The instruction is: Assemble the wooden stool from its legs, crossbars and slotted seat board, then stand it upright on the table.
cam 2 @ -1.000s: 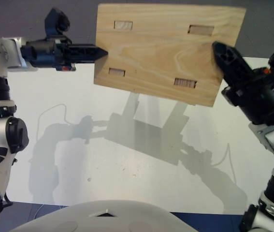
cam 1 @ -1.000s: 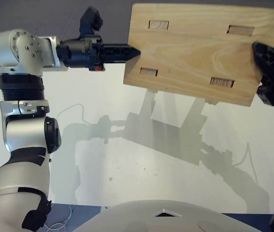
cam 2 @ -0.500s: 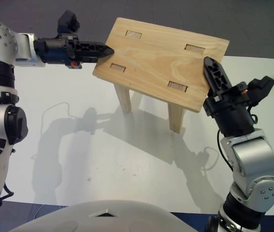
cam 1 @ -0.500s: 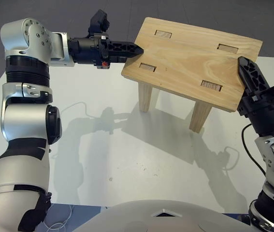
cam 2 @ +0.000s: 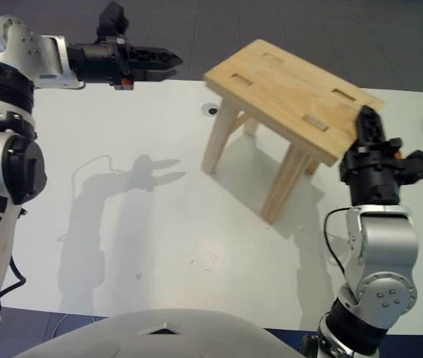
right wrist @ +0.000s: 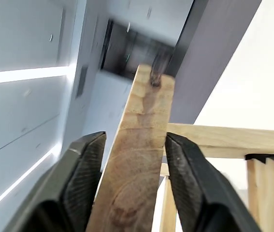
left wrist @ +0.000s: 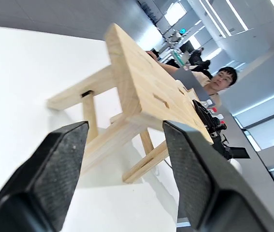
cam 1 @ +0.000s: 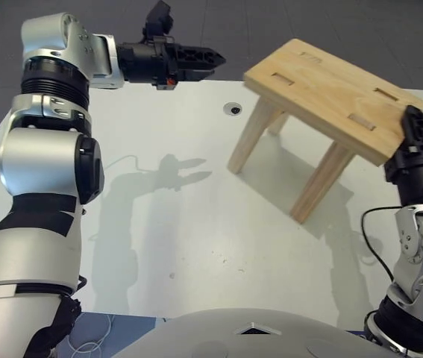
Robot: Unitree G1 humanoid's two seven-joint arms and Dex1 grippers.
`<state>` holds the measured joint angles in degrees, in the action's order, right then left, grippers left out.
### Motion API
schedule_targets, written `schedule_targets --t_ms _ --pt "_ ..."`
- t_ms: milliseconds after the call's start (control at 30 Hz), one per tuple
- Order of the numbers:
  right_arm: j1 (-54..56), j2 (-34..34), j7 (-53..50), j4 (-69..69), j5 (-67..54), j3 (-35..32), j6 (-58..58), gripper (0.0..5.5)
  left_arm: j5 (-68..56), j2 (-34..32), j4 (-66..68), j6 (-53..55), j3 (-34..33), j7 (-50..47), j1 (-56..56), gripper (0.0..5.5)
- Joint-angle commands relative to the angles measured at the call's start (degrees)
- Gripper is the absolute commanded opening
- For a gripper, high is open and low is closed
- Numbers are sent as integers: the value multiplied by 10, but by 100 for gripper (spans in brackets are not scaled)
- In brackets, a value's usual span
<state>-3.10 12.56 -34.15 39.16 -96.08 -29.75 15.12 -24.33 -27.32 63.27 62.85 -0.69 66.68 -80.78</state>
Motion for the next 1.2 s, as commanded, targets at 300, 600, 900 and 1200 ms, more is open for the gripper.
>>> schedule_targets --t_ms 300,600,900,1200 --pt "-4 47 34 12 -43 44 21 439 -64 22 -44 -28 -164 -106 55 513" --pt "-73 69 63 20 -106 4 16 507 -137 35 -208 36 -247 -214 144 540" --pt "-46 41 51 34 -130 28 -35 351 -172 74 -308 53 -261 -286 209 540" --pt "-36 7 8 64 -157 50 -89 210 -184 86 -339 46 -253 -314 230 540"
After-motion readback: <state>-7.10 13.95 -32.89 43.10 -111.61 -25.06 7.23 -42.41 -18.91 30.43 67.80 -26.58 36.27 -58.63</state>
